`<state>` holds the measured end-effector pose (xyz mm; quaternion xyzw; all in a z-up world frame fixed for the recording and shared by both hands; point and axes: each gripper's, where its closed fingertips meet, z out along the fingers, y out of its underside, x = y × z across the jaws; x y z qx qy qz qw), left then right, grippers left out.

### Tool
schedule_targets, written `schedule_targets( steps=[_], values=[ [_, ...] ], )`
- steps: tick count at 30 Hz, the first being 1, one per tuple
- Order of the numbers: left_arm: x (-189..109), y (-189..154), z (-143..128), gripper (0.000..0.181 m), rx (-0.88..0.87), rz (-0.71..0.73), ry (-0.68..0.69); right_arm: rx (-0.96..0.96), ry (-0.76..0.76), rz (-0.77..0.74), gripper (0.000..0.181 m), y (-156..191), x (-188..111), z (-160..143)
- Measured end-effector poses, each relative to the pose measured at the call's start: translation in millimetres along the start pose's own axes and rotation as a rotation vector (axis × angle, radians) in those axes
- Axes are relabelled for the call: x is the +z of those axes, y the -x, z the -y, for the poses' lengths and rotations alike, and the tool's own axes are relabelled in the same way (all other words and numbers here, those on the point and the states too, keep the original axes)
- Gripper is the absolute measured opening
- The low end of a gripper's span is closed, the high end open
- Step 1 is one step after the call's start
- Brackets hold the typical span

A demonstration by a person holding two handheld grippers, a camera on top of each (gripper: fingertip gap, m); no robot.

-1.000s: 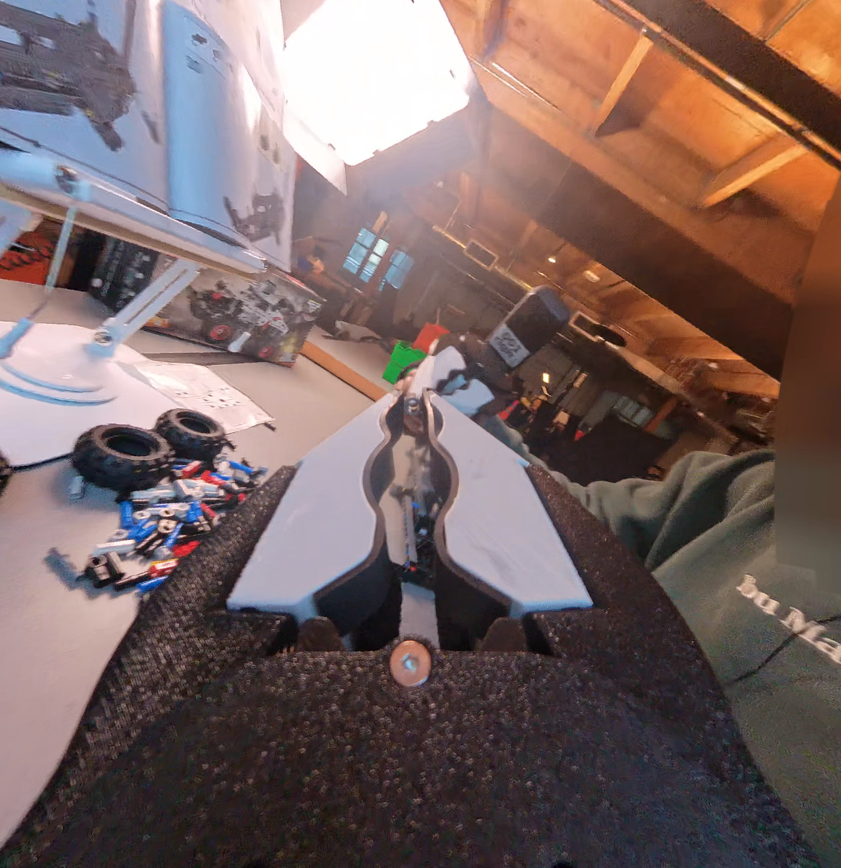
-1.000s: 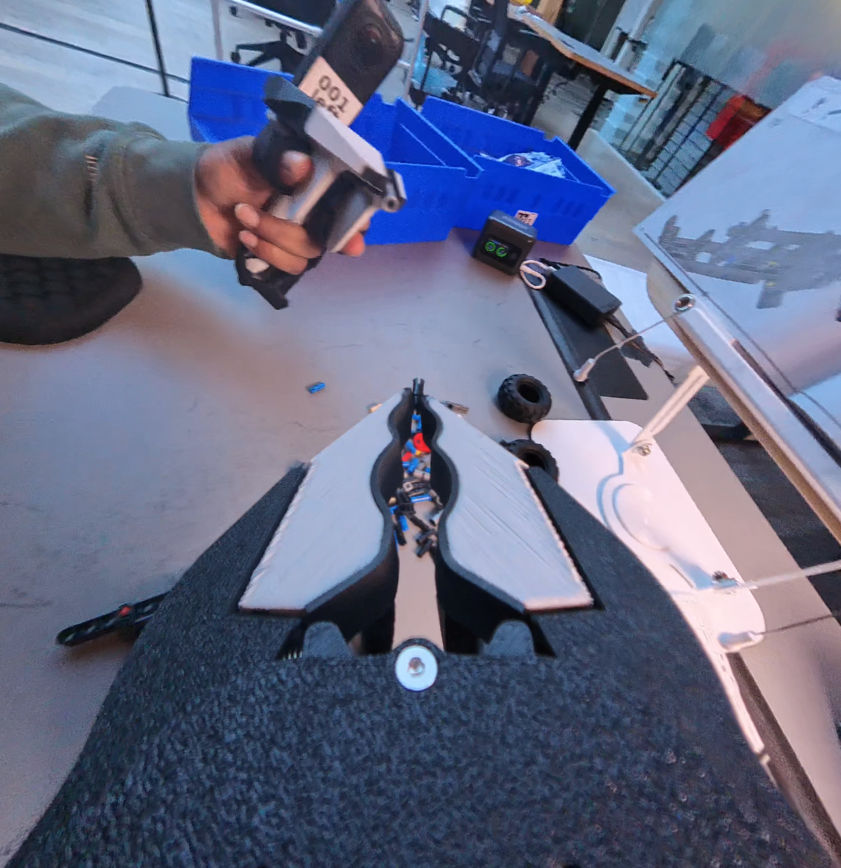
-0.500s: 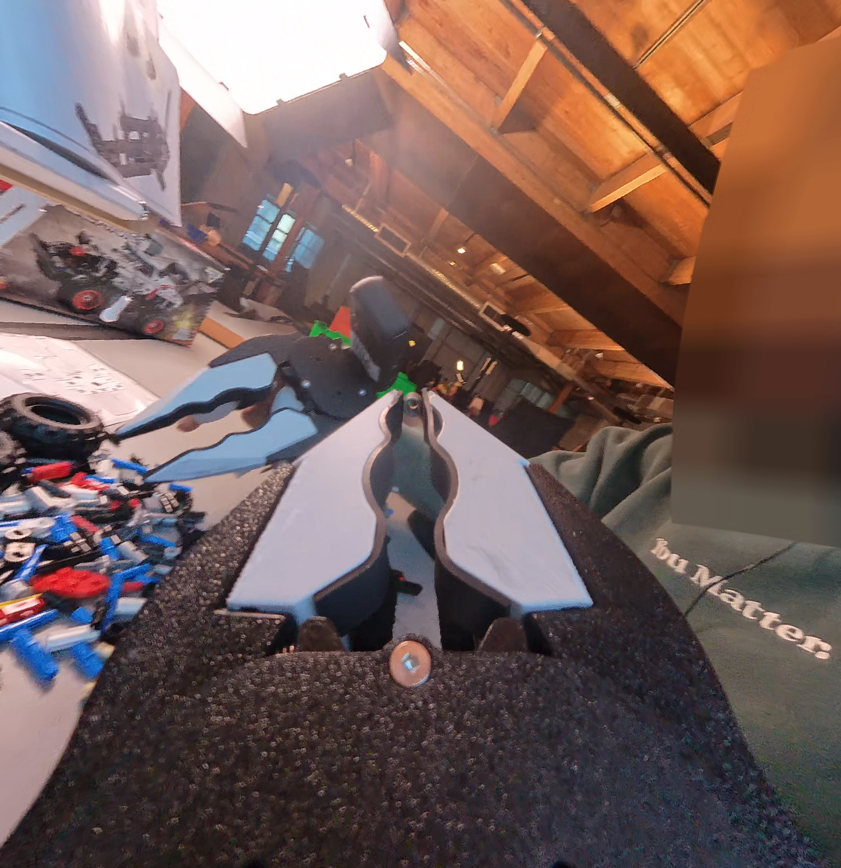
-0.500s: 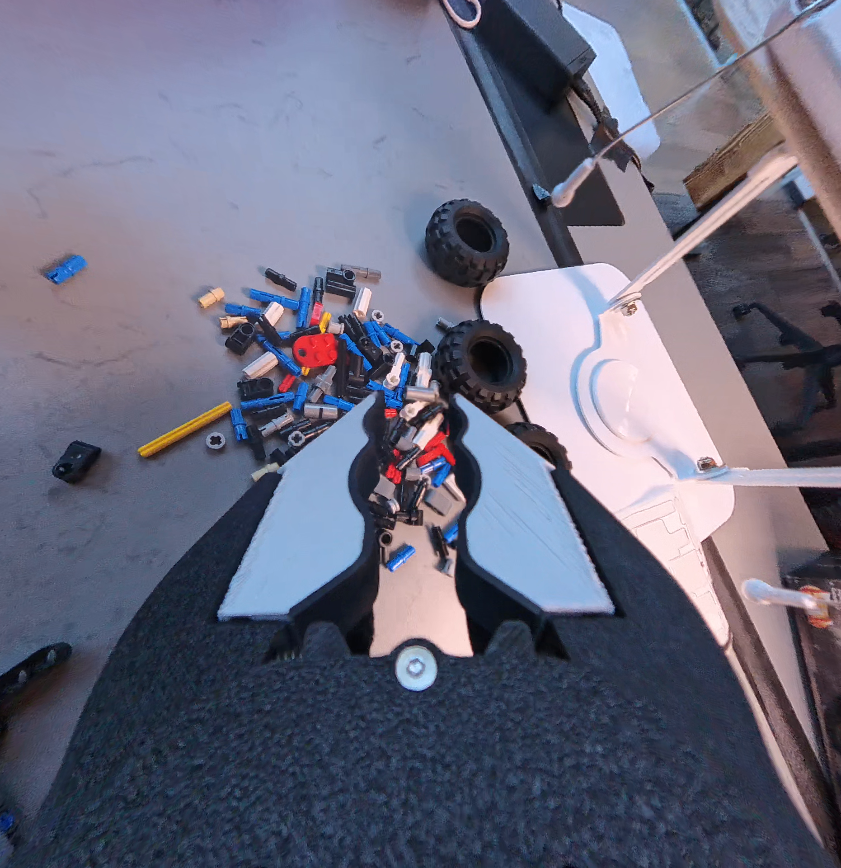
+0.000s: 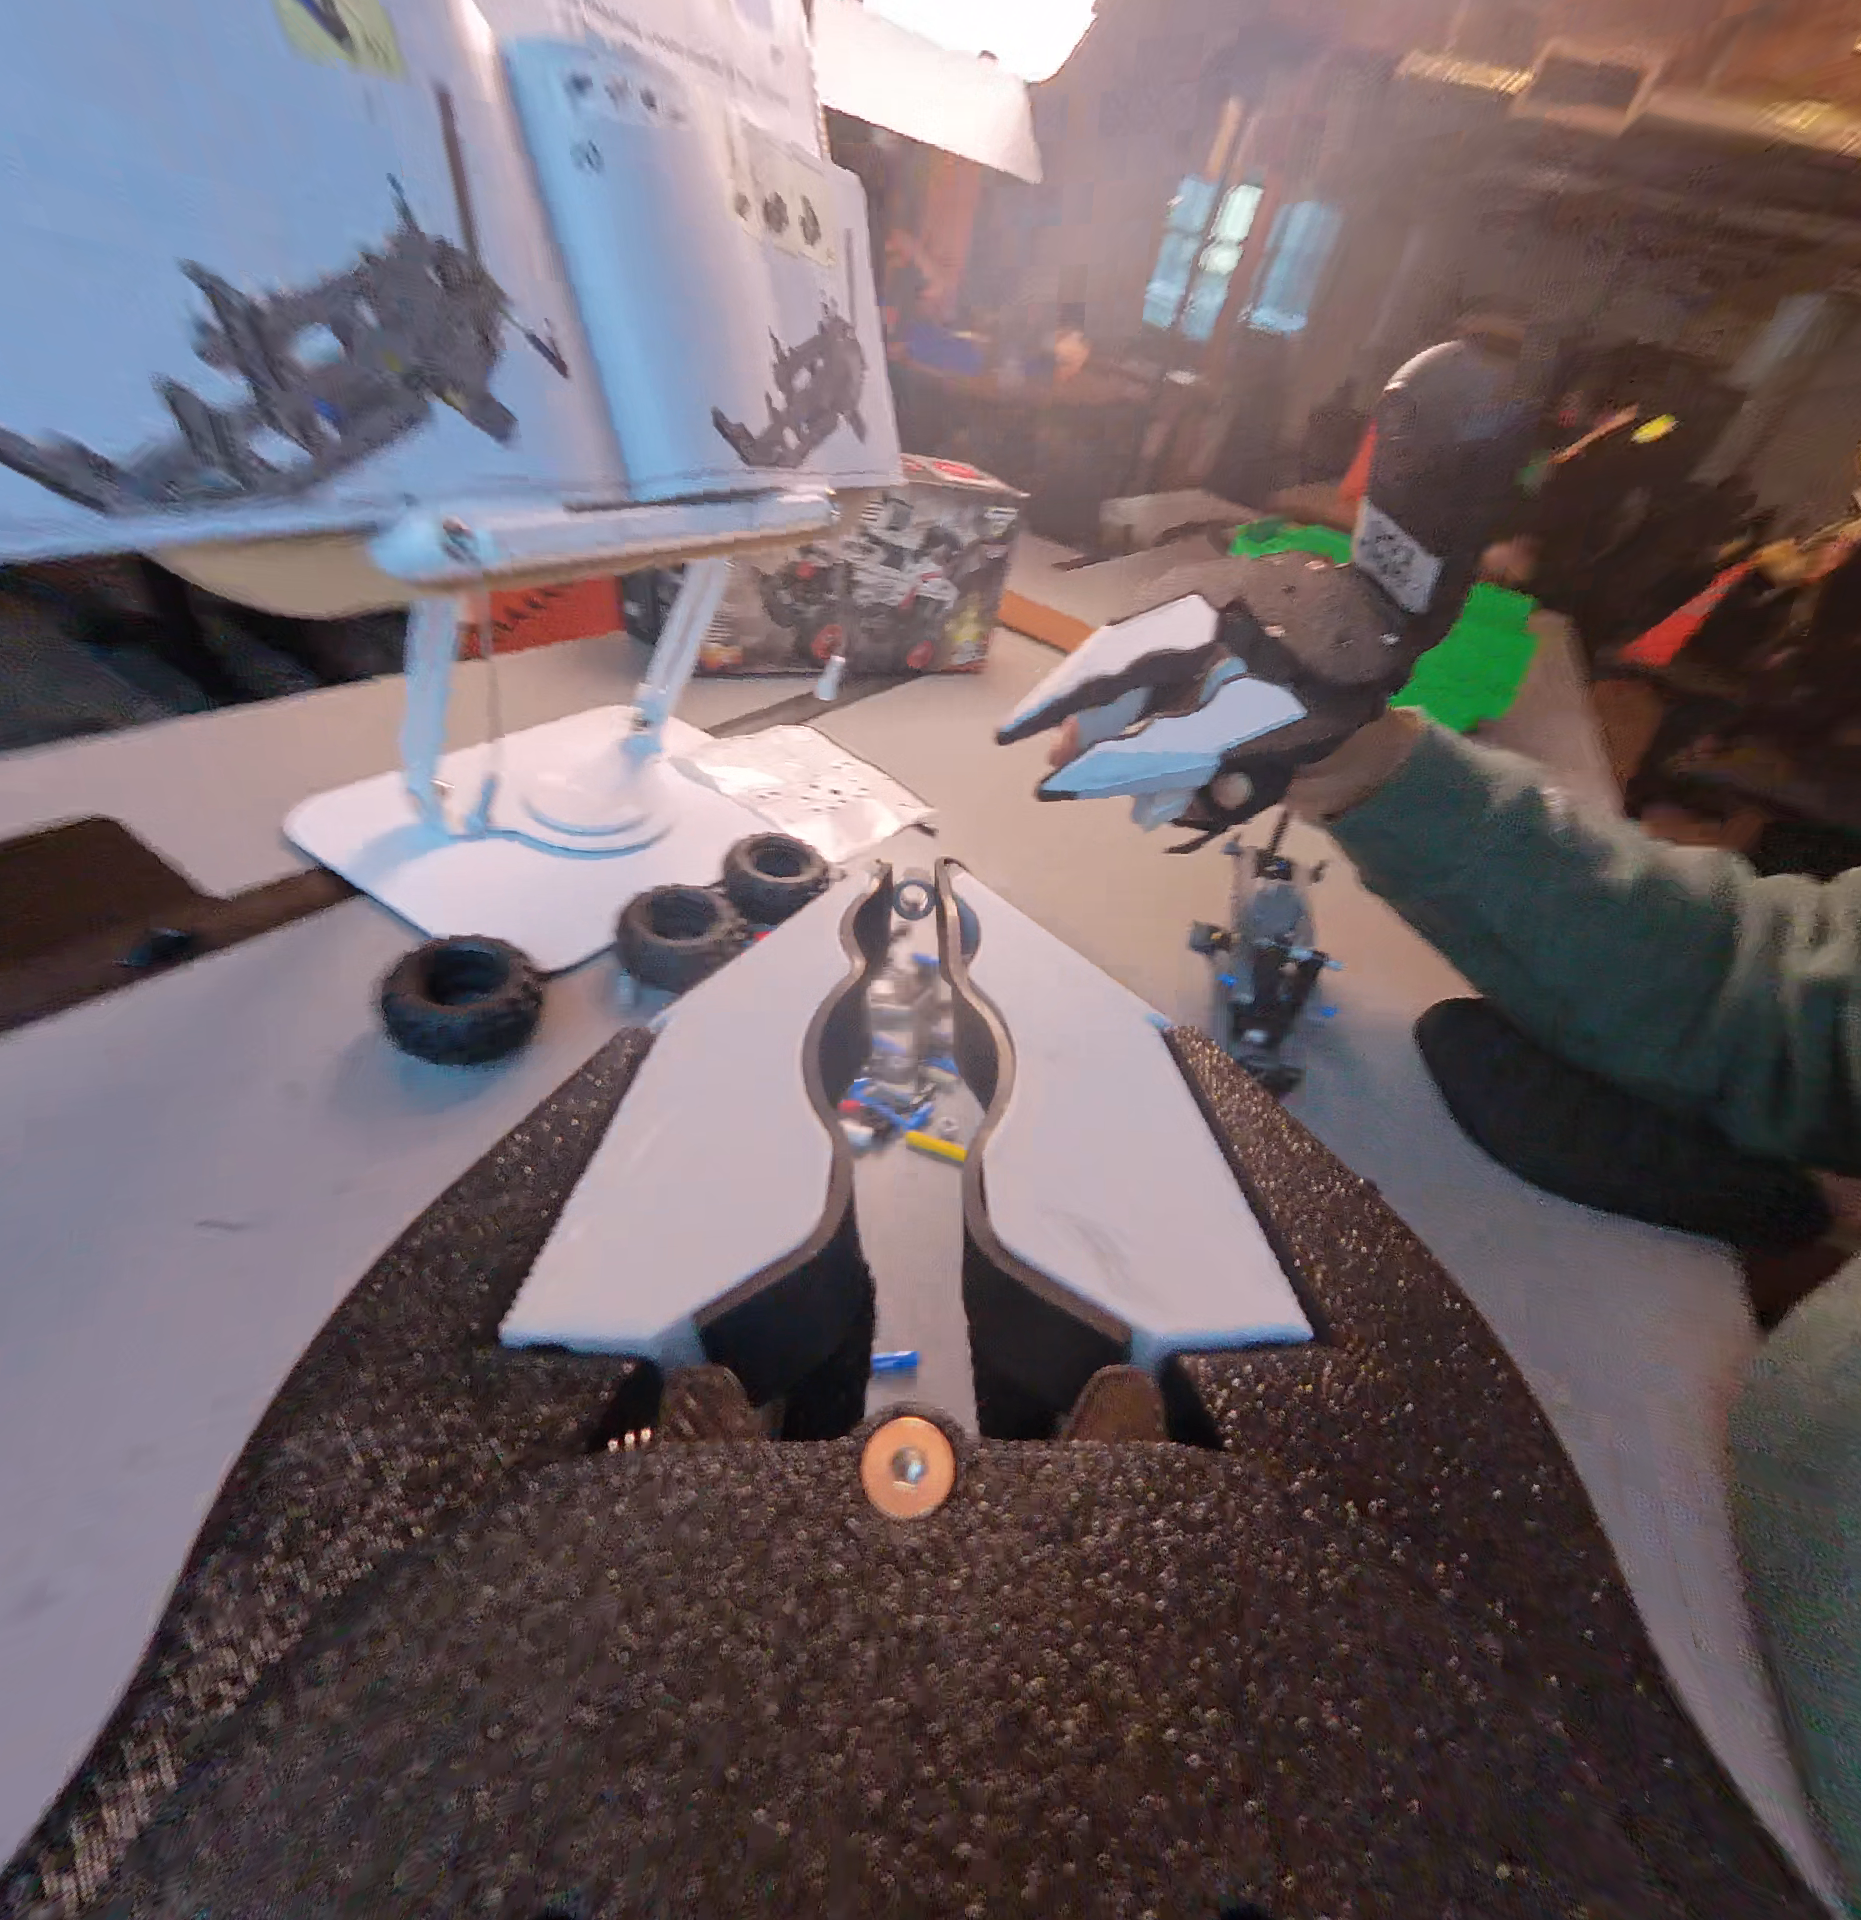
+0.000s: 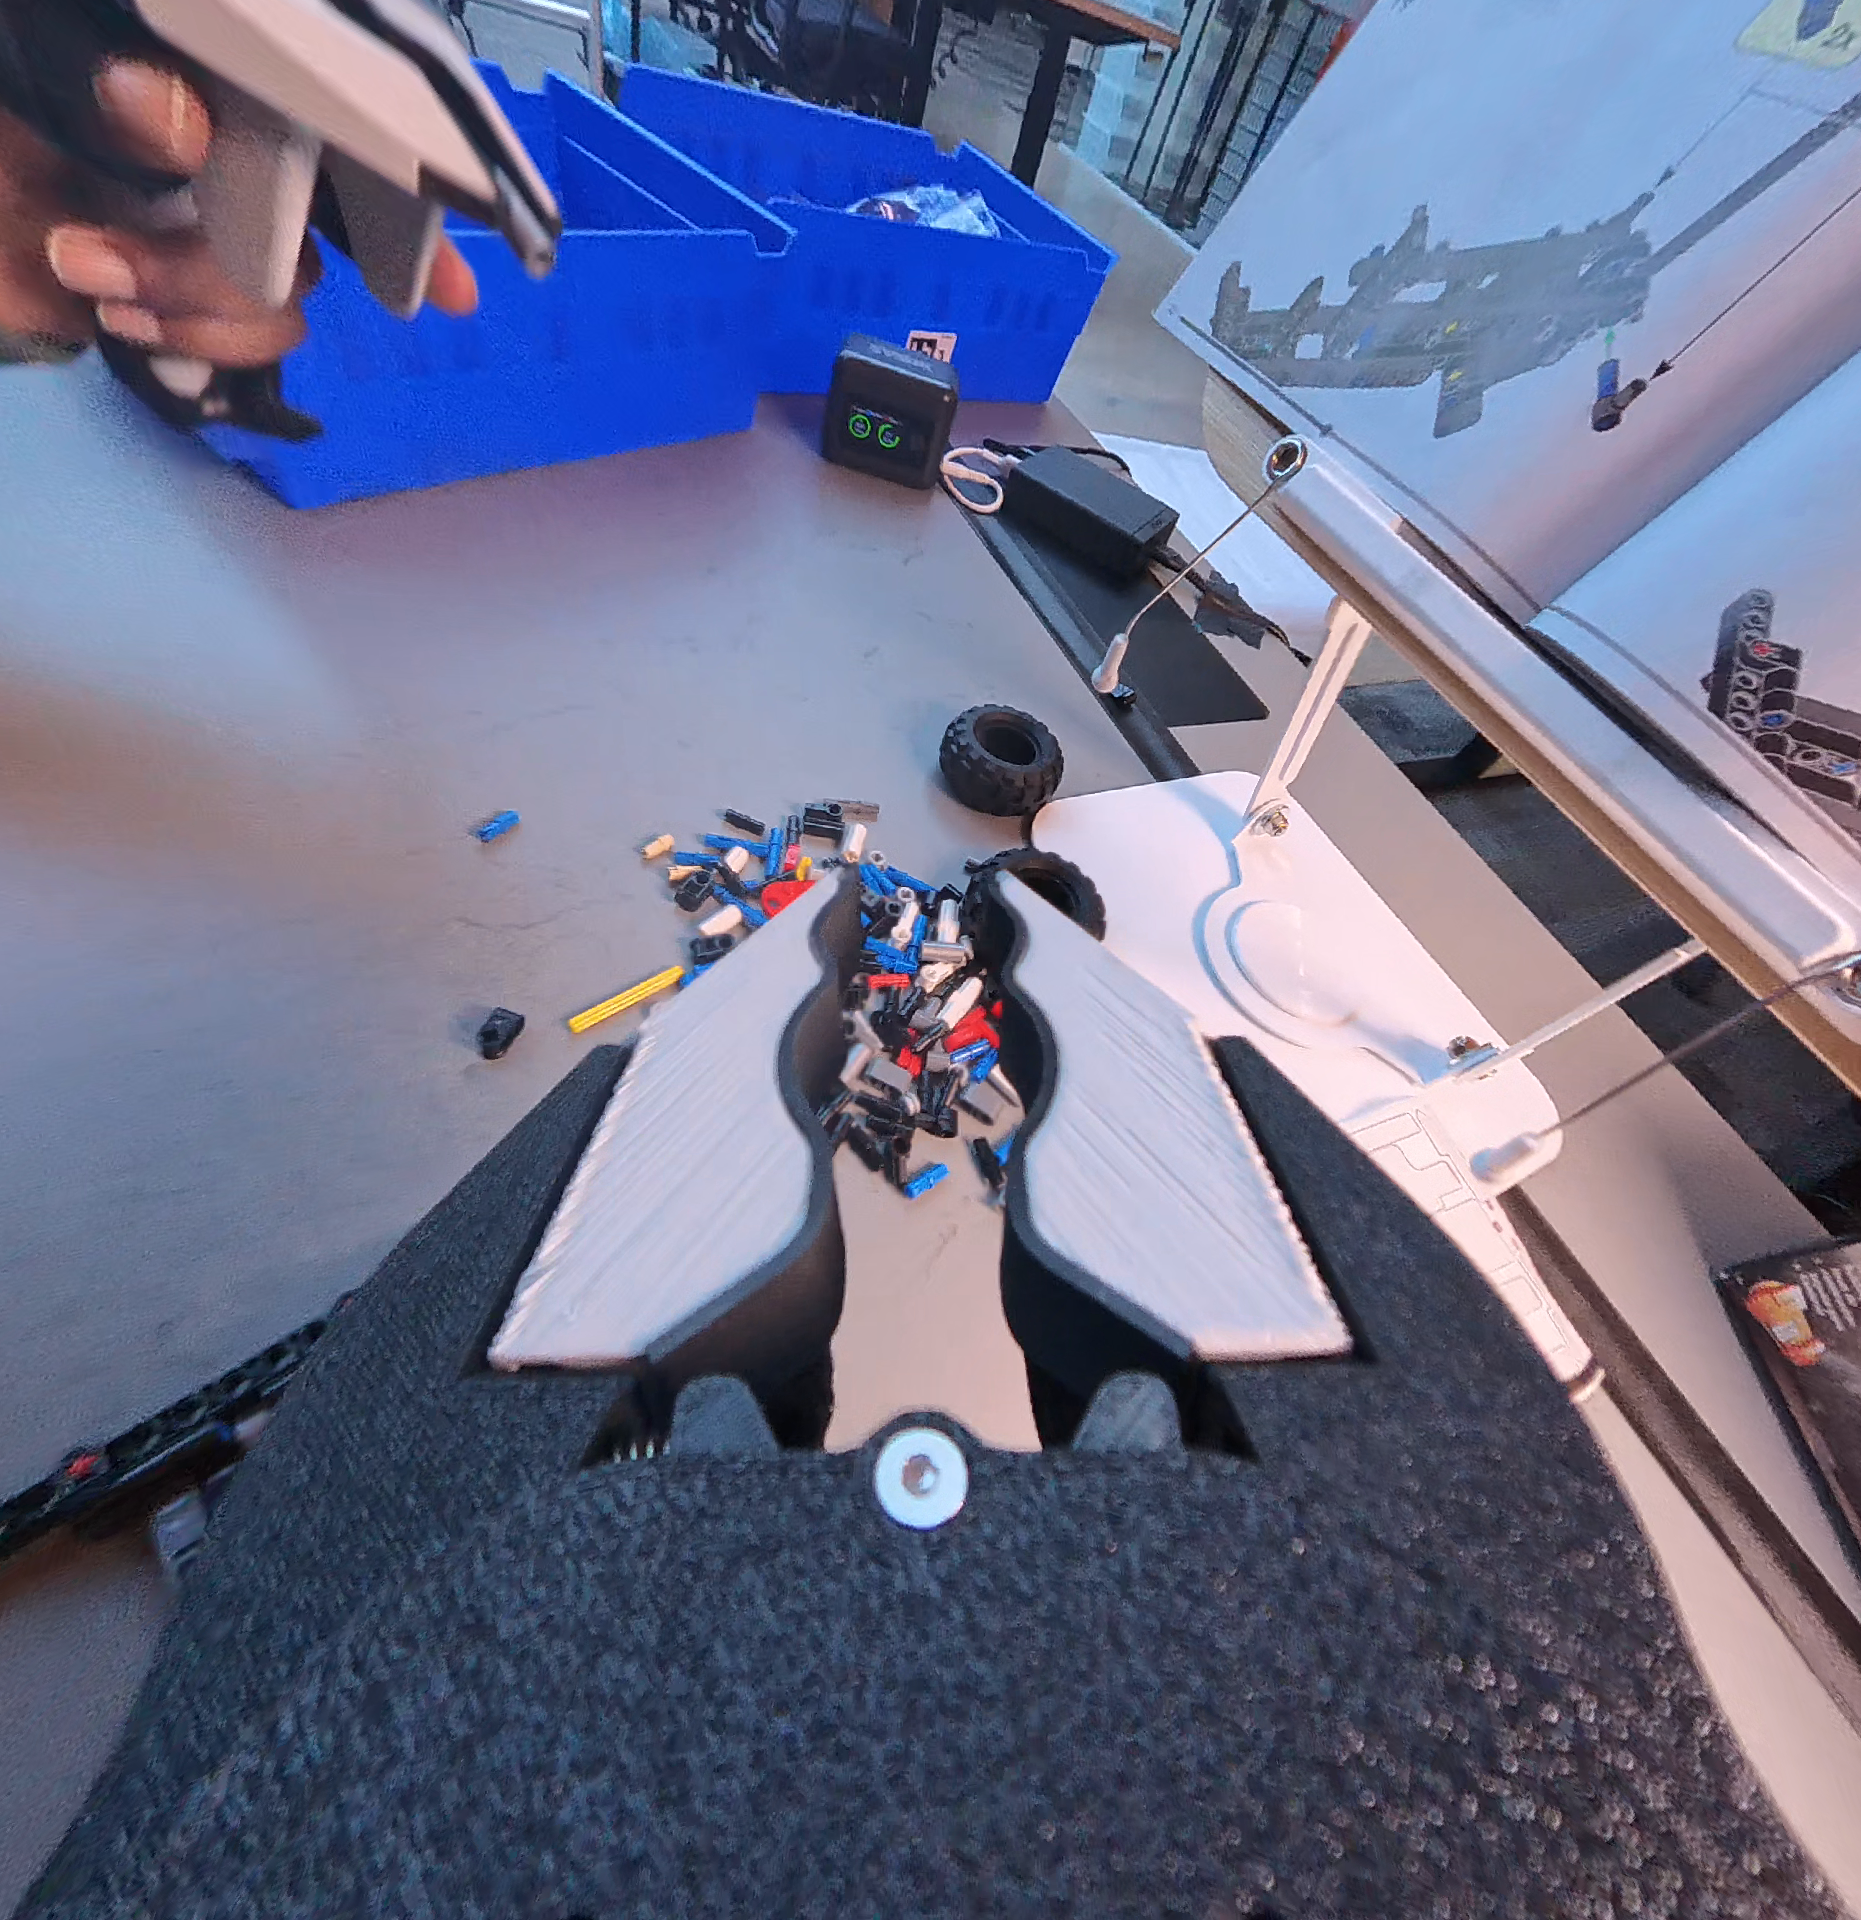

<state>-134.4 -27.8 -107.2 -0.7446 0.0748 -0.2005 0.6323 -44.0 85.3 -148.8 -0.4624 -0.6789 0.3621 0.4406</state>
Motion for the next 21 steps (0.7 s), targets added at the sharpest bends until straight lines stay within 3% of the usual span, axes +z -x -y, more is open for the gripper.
schedule_targets(
  steps=[2,5,10,13,21],
  values=[
    [-32,10,18,0.007,0.137,0.171,0.047,-0.002,-0.007,-0.002,0.021,6,-13,0],
    [-95,43,20,0.008,0.232,0.459,0.181,0.004,-0.008,-0.011,0.021,17,-31,-8],
    [-182,99,-27,0.007,0.078,0.717,0.325,-0.010,-0.010,-0.029,0.018,32,-50,-19],
    [-199,104,-46,0.008,0.014,0.728,0.309,-0.028,0.007,-0.028,0.018,38,-50,-24],
    [-193,93,-54,0.008,-0.117,0.576,0.143,-0.083,0.038,-0.016,0.018,54,-43,-30]
  ],
)
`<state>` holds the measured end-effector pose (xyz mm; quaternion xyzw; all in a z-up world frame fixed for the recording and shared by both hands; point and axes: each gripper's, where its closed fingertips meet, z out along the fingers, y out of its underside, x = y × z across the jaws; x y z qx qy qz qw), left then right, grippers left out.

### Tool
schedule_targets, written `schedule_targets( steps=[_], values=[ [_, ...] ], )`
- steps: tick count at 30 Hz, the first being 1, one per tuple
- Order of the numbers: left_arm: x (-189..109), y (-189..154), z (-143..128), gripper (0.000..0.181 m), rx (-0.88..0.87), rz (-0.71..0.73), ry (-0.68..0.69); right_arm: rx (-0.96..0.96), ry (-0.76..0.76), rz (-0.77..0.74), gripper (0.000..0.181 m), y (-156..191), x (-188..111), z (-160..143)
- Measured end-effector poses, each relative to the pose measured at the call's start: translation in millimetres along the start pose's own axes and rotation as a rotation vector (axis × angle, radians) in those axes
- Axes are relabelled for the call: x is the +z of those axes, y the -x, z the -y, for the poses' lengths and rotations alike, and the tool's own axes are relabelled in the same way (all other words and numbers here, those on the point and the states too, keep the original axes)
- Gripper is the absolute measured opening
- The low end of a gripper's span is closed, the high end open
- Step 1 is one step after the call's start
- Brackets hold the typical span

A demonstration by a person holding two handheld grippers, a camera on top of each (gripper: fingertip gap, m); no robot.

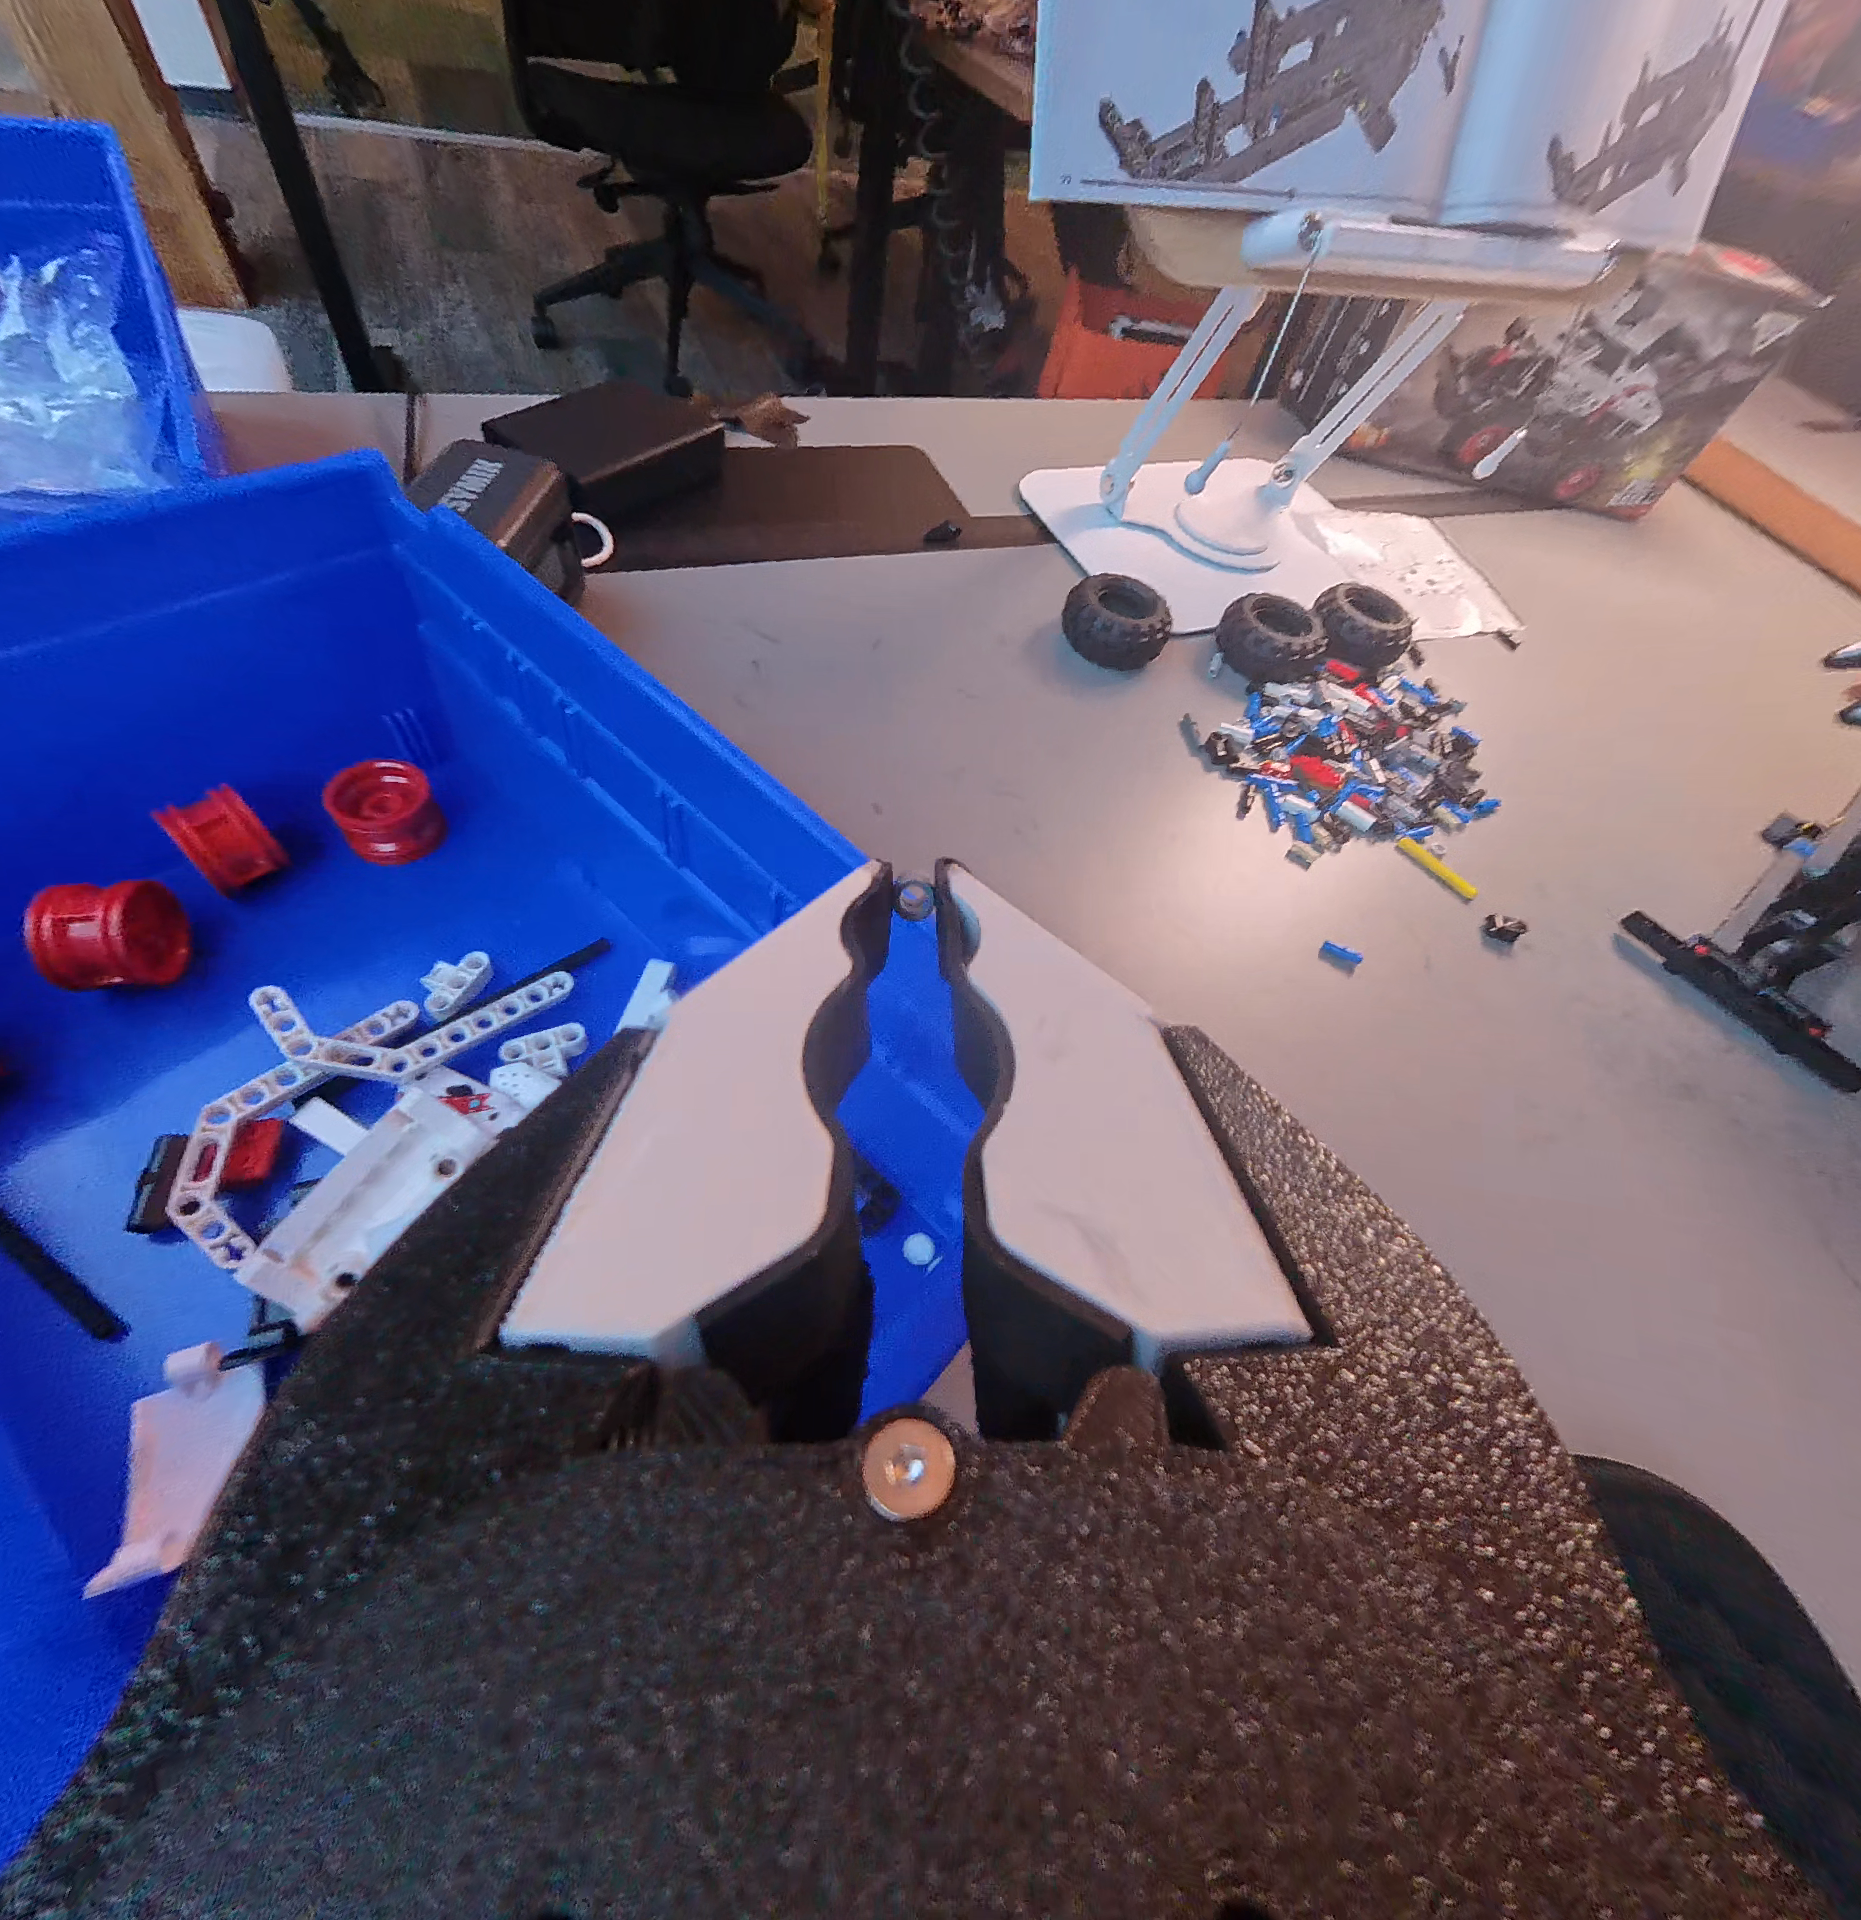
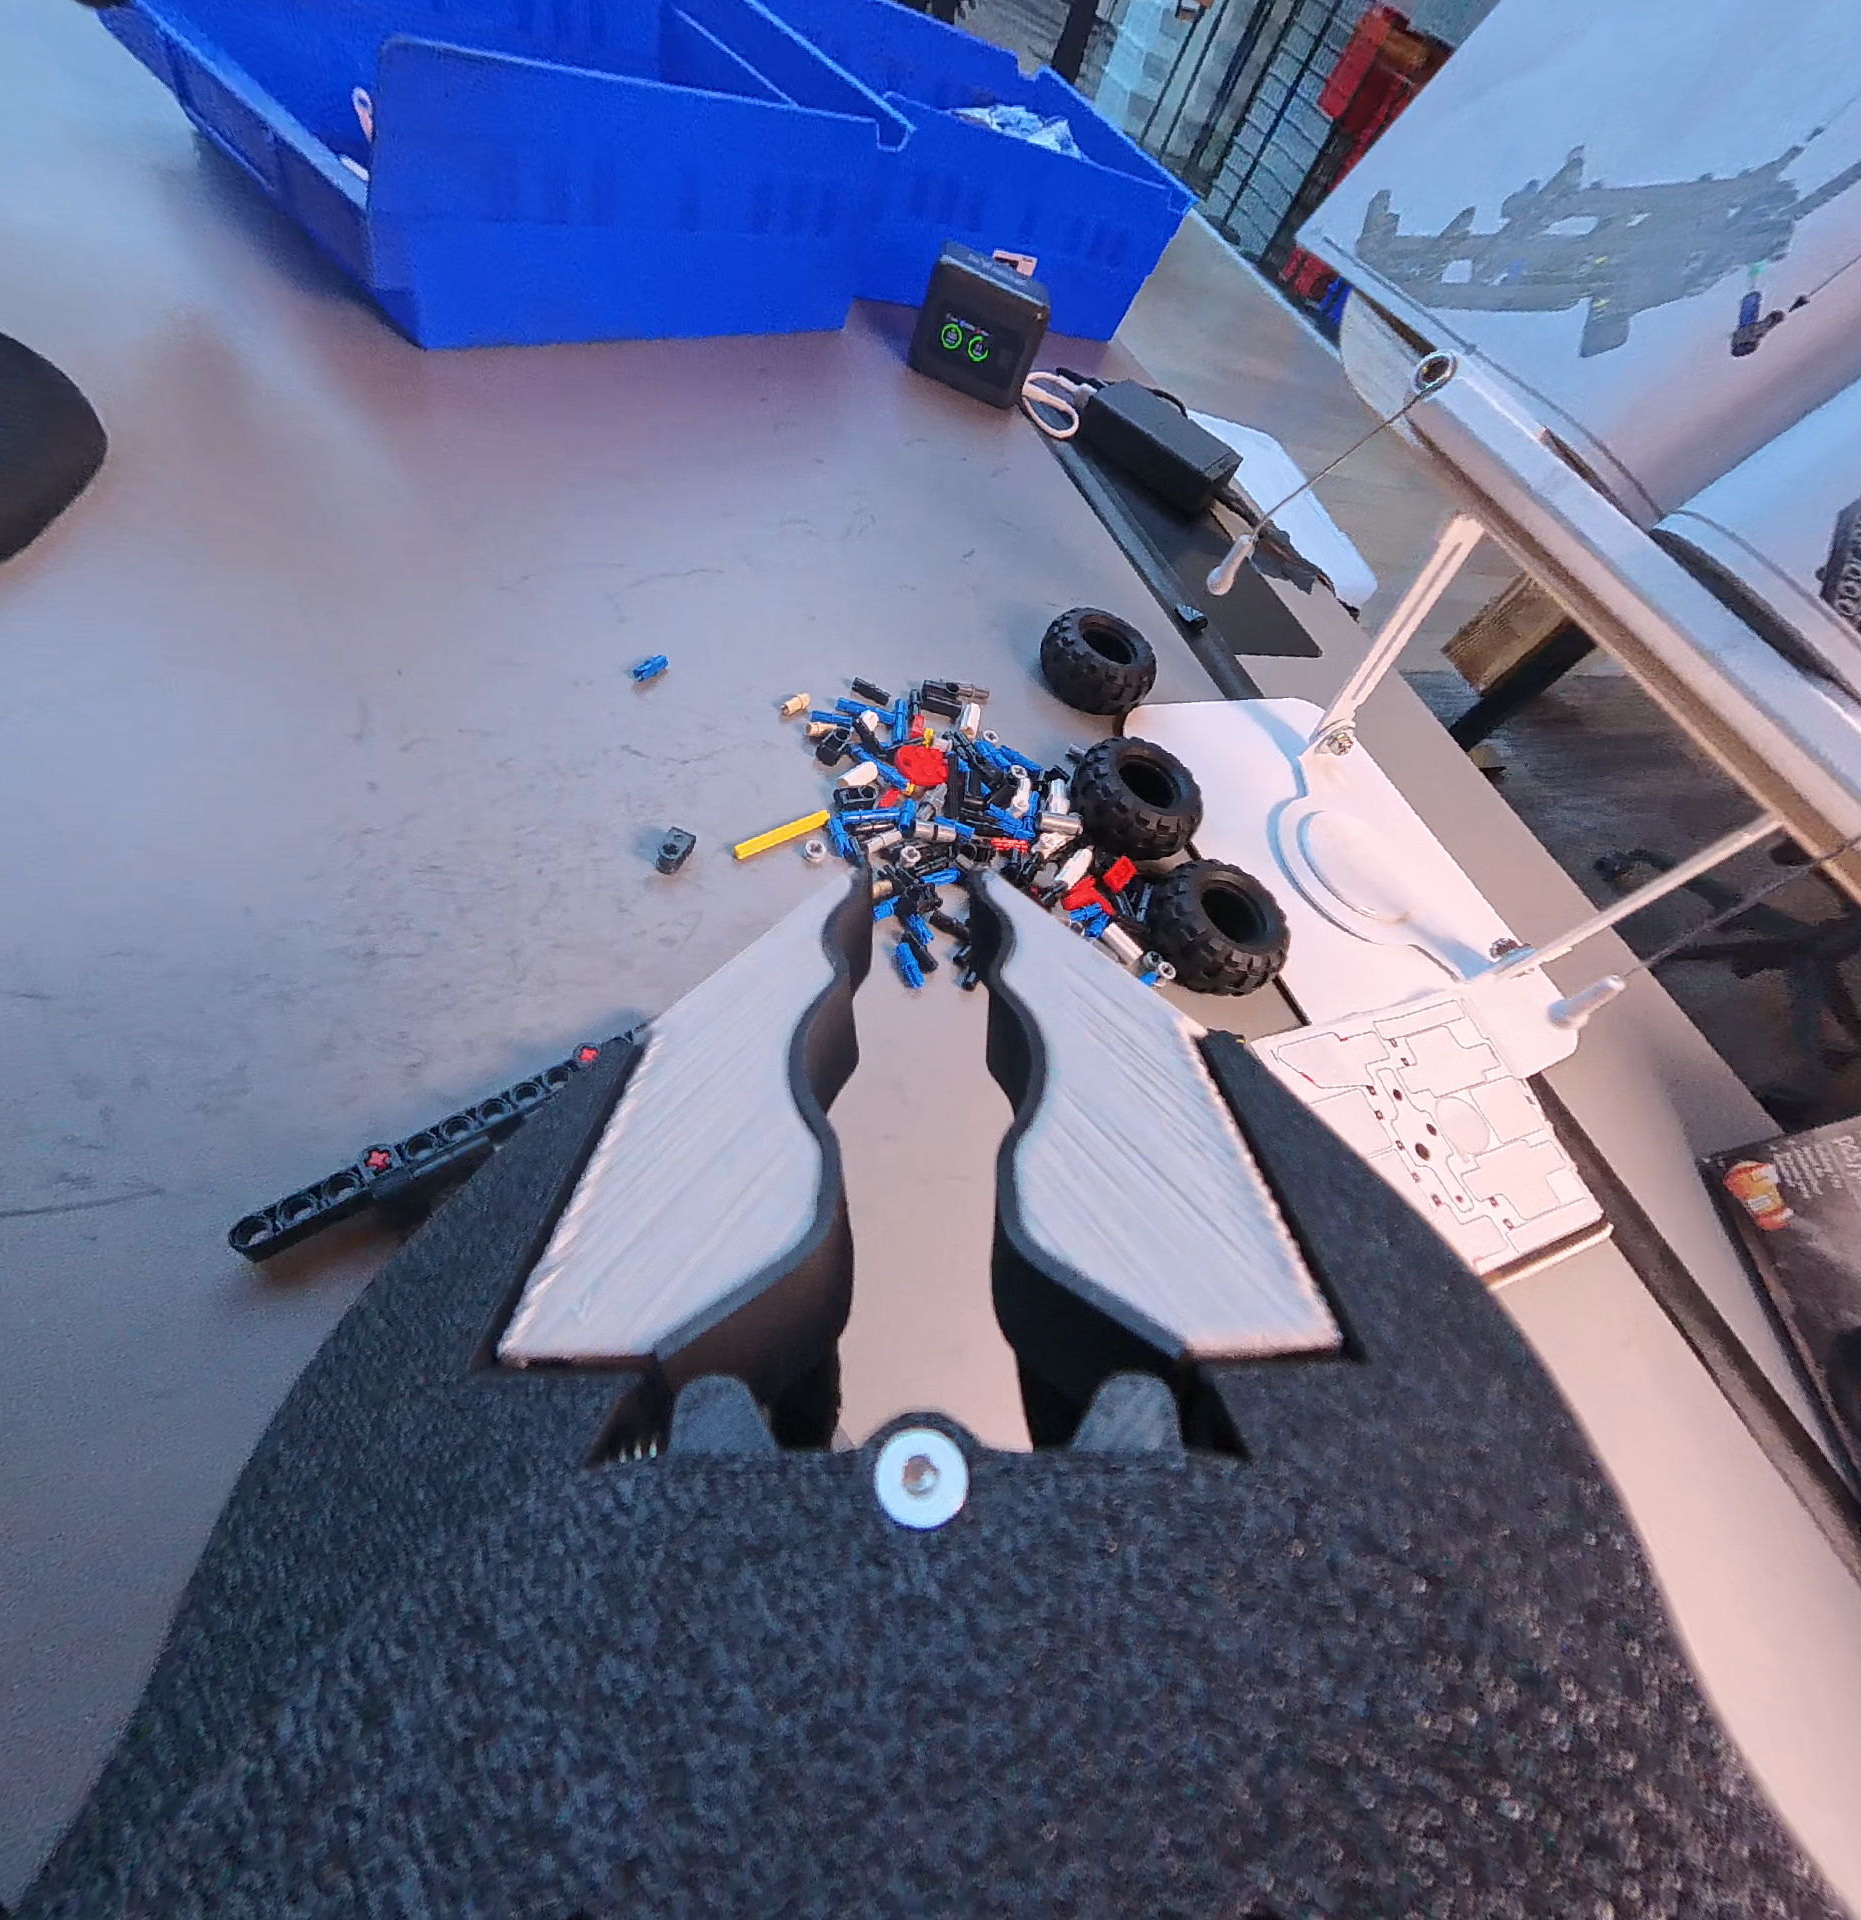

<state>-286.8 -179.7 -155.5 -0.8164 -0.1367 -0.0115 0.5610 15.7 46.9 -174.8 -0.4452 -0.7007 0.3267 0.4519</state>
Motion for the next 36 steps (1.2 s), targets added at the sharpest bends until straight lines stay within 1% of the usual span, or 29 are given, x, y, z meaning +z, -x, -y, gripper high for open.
schedule_targets(
  steps=[2,4,7,9,10,13,15,17,18,20,22,23,25,27,28,29,31,32,34,36],
  values=[
    [-2,-10,5,0.008,-0.059,-0.099,-0.055,-0.029,0.008,-0.014,0.017,2,1,0],
    [-7,-26,13,0.008,-0.141,-0.244,-0.120,-0.048,0.010,-0.013,0.017,4,1,0],
    [-16,-56,30,0.008,-0.241,-0.487,-0.218,-0.059,0.016,-0.016,0.017,5,2,0],
    [-11,-81,38,0.007,-0.252,-0.592,-0.235,-0.065,0.016,-0.023,0.016,4,3,0],
    [3,-96,34,0.007,-0.211,-0.595,-0.190,-0.068,0.015,-0.025,0.016,4,4,1],
    [67,-158,0,0.007,0.044,-0.562,0.056,-0.086,0.013,-0.037,0.014,4,7,2],
    [109,-192,-21,0.007,0.159,-0.556,0.173,-0.104,0.020,-0.050,0.014,4,8,1],
    [151,-203,-40,0.008,0.327,-0.463,0.260,-0.121,0.026,-0.060,0.013,5,8,0],
    [168,-208,-48,0.008,0.396,-0.436,0.299,-0.127,0.029,-0.062,0.013,6,8,0],
    [195,-215,-57,0.008,0.480,-0.395,0.341,-0.137,0.036,-0.063,0.013,7,9,-1],
    [214,-212,-65,0.008,0.548,-0.346,0.380,-0.145,0.041,-0.067,0.013,7,10,-1],
    [220,-211,-67,0.013,0.558,-0.335,0.387,-0.149,0.043,-0.067,0.013,7,10,-2],
    [223,-210,-65,0.034,0.547,-0.325,0.374,-0.152,0.046,-0.068,0.013,7,9,-3],
    [214,-210,-60,0.044,0.522,-0.347,0.346,-0.152,0.044,-0.071,0.013,7,8,-4],
    [204,-215,-59,0.045,0.500,-0.401,0.340,-0.154,0.042,-0.074,0.013,6,7,-4],
    [191,-224,-60,0.044,0.476,-0.476,0.341,-0.156,0.041,-0.078,0.013,5,5,-4],
    [162,-245,-72,0.036,0.449,-0.661,0.375,-0.154,0.036,-0.084,0.013,3,3,-3],
    [153,-252,-79,0.036,0.465,-0.708,0.381,-0.149,0.032,-0.083,0.013,2,2,-3],
    [152,-255,-97,0.035,0.563,-0.706,0.404,-0.142,0.029,-0.078,0.013,3,2,-3],
    [159,-252,-113,0.031,0.651,-0.672,0.469,-0.147,0.034,-0.074,0.013,4,3,-4]
  ],
)
